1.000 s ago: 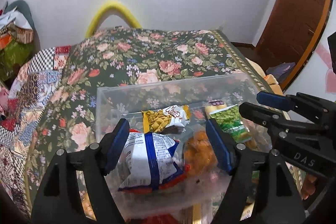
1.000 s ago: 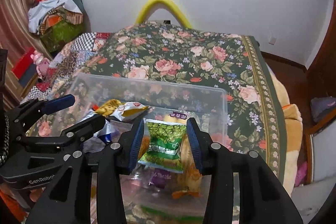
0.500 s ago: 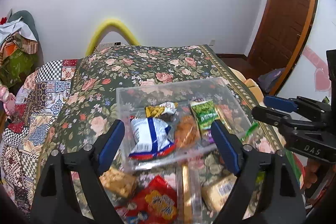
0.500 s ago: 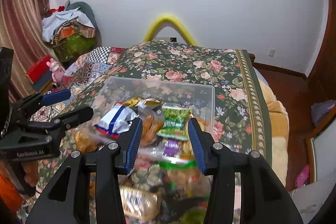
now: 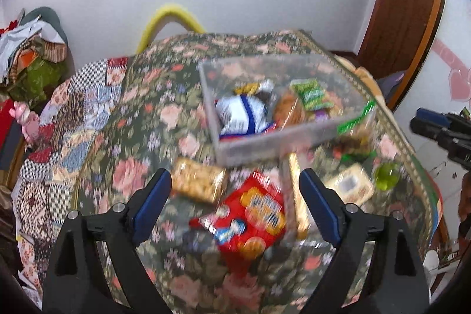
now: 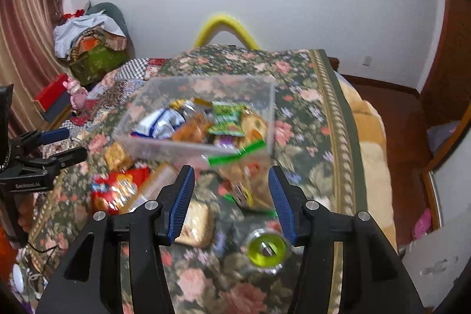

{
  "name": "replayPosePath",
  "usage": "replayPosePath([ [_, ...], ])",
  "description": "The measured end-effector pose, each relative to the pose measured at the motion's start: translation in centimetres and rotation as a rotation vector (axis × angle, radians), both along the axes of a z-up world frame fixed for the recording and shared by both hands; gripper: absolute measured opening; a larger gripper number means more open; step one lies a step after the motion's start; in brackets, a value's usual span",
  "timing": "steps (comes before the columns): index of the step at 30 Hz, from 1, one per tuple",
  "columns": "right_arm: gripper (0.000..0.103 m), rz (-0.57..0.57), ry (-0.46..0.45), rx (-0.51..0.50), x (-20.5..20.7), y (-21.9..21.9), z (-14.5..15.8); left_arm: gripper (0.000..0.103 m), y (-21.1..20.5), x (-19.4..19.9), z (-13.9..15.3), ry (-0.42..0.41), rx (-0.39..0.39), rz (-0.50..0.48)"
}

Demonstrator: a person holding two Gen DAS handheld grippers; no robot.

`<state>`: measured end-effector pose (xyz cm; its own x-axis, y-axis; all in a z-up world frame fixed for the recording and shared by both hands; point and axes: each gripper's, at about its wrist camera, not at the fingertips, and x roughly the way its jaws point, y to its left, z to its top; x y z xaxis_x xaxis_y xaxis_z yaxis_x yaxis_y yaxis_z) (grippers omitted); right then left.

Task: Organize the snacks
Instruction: 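Grasp the red cracker bag with left tool while right grasps green jelly cup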

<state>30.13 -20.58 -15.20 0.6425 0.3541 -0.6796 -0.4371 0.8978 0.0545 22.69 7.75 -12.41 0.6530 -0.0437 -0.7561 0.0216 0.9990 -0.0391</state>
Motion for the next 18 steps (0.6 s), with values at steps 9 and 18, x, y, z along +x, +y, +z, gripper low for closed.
replayPosePath([
  [9, 0.052, -0.073, 0.088, -0.004, -0.6, -3.5, -3.8, 0.089, 1.4, -1.1, -4.6, 0.091, -0.022, 0.049],
  [18, 0.052, -0.063, 0.149, -0.036, -0.7, -3.5, -6.9, 0.089, 1.9, -0.5, -8.9, 0.181, -0.082, 0.067],
])
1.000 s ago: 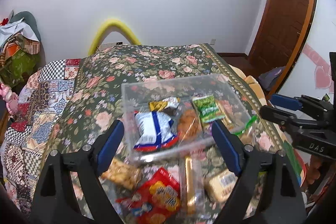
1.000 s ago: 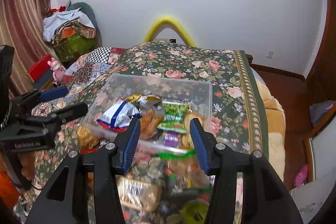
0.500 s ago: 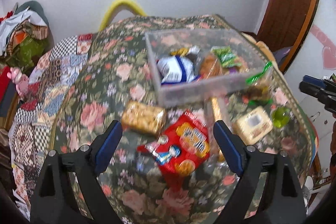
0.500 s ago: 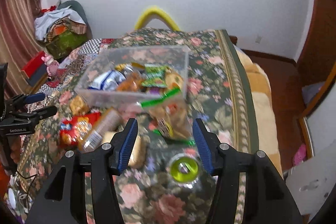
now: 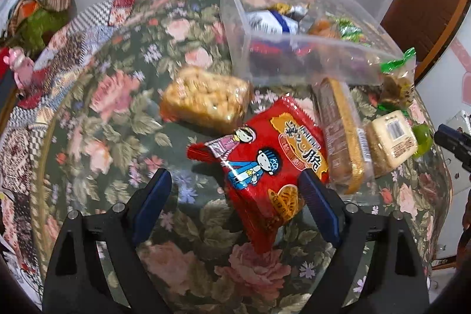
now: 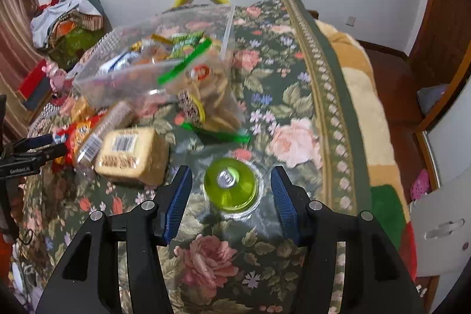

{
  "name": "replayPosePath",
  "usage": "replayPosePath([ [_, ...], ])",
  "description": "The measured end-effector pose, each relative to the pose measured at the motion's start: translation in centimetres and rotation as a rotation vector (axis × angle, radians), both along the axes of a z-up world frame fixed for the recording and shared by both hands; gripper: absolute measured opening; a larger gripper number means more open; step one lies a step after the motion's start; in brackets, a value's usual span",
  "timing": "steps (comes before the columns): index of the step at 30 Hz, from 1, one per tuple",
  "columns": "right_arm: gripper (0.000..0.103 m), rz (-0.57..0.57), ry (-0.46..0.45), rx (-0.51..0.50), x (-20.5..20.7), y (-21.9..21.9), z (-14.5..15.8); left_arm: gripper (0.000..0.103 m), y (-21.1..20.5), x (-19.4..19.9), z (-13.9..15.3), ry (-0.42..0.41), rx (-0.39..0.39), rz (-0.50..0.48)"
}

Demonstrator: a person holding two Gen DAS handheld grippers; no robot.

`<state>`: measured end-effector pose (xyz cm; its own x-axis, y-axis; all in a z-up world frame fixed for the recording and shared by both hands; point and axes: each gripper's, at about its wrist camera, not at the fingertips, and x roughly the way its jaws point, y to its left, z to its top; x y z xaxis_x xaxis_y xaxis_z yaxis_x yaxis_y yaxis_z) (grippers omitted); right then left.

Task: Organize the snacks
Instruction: 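Grasp the red cracker bag with left tool while right grasps green jelly cup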

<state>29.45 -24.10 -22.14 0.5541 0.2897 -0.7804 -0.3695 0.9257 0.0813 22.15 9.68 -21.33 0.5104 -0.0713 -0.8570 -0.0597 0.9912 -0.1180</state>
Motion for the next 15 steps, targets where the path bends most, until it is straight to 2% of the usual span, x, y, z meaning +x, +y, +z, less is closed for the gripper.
replayPosePath([
  [6, 0.052, -0.004, 0.035, 0.006, 0.5, 0.0, -1.8, 0.093, -0.5, 1.2, -1.0, -0.001, -0.032, -0.005],
  [15, 0.051, -0.006, 0.036, 0.003, 1.1, 0.3, -2.9, 0.098, -1.7, 2.9, -2.6, 0.01, -0.105, -0.008],
])
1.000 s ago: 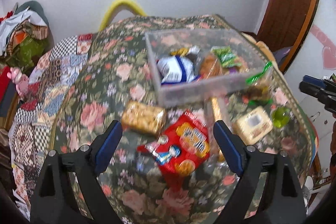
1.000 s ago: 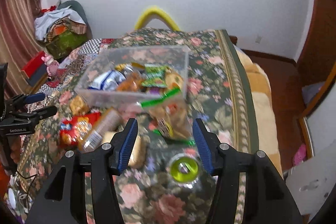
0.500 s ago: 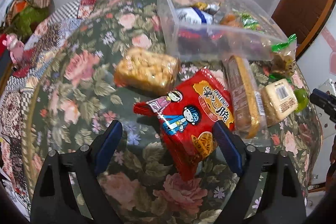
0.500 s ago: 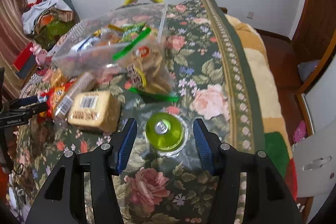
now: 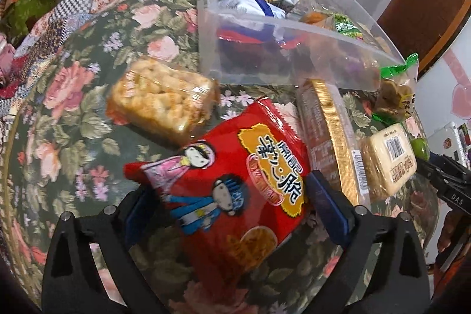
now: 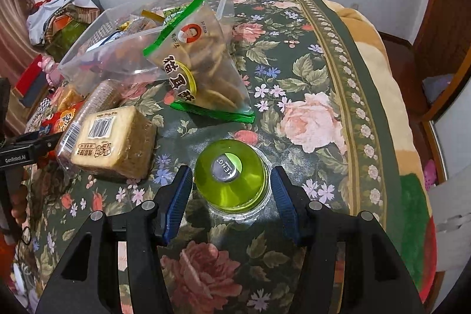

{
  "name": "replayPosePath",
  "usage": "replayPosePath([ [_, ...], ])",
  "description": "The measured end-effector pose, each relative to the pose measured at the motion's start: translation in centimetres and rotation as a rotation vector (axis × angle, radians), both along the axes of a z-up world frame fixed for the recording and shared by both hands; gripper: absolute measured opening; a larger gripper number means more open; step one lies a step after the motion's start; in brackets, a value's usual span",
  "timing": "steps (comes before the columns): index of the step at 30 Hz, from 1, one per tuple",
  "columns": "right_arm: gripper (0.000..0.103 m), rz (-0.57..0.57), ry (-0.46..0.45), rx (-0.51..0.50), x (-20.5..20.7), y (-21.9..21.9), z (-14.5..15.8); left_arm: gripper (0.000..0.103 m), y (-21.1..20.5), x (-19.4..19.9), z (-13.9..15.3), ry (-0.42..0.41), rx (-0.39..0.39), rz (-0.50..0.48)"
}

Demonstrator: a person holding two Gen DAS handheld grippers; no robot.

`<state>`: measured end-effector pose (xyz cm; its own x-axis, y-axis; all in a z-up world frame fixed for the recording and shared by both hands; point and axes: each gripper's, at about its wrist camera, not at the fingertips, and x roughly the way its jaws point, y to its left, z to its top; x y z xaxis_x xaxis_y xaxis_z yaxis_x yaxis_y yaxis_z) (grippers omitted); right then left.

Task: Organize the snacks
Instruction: 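Grasp the red cracker bag with left tool while right grasps green jelly cup, then carry the red bag into the box with left tool while right drops jelly cup in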

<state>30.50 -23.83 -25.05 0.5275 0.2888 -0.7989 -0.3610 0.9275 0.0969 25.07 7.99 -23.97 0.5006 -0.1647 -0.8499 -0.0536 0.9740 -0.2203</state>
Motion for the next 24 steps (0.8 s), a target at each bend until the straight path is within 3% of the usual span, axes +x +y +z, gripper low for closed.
replayPosePath([
  [6, 0.047, -0.002, -0.018, -0.011, 0.4, 0.4, -0.1, 0.096, -1.1, 0.2, -0.4, -0.026, 0.031, 0.001],
  [10, 0.046, -0.002, -0.035, -0.017, 0.4, 0.7, -0.2, 0.078, -1.9, -0.2, 0.1, -0.04, 0.03, -0.008],
  [14, 0.046, 0.021, -0.033, -0.02, 0.1, 1.0, -0.1, 0.075, -2.5, -0.7, 0.4, -0.048, 0.035, -0.032],
  [22, 0.046, 0.032, -0.036, 0.003, -1.0, 1.1, 0.7, 0.043, -1.4, -2.8, 2.7, -0.082, 0.009, -0.038],
  [24, 0.046, 0.034, -0.05, 0.005, -1.5, 1.2, 1.3, 0.039, -1.3, -3.5, 3.6, -0.099, 0.027, -0.041],
])
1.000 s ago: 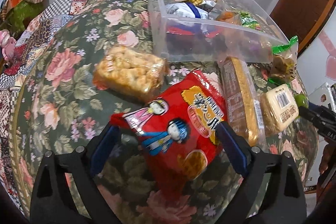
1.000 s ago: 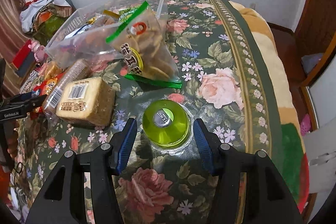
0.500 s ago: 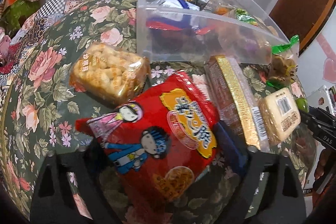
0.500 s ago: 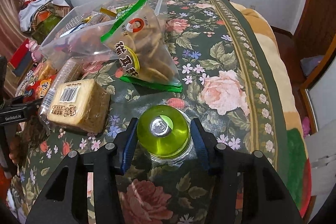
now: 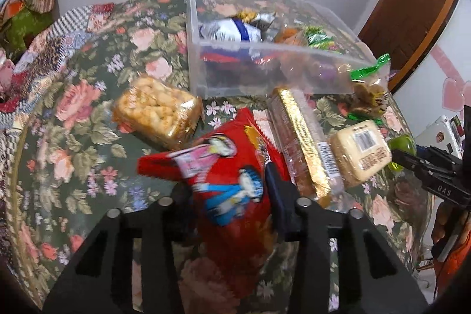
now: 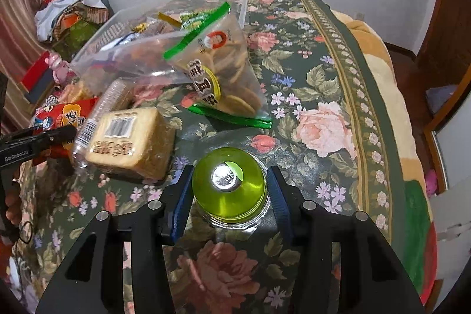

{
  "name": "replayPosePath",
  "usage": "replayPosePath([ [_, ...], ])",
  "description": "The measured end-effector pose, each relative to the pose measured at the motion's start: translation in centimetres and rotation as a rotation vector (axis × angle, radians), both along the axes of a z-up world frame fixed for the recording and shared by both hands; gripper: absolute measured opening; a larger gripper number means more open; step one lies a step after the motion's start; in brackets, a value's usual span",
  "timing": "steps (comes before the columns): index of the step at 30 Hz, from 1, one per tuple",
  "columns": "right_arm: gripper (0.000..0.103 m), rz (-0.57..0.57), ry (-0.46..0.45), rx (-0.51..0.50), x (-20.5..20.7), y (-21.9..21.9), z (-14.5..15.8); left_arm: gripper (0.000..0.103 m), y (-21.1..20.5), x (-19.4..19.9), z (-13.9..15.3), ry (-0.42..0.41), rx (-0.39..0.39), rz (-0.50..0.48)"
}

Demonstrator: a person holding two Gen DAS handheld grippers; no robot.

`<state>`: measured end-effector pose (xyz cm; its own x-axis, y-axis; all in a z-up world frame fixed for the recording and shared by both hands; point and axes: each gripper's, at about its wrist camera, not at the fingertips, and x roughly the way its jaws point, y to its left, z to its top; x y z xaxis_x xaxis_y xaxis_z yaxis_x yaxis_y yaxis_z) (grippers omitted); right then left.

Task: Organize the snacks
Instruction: 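Carry the red bag into the box with left tool while right drops jelly cup in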

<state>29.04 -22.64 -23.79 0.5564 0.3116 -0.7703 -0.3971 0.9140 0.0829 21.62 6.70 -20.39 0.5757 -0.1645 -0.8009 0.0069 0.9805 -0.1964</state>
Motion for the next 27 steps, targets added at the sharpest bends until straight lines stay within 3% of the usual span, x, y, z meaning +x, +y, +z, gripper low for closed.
replayPosePath([
  [8, 0.046, 0.018, -0.071, 0.007, -0.3, 0.5, 3.1, 0.031, -0.6, -2.3, 2.9, -0.066, 0.068, -0.036],
  [27, 0.046, 0.051, -0.22, 0.054, 0.3, 2.4, 9.0, 0.029, 0.7, -0.9, 10.3, -0.21, 0.09, 0.001],
])
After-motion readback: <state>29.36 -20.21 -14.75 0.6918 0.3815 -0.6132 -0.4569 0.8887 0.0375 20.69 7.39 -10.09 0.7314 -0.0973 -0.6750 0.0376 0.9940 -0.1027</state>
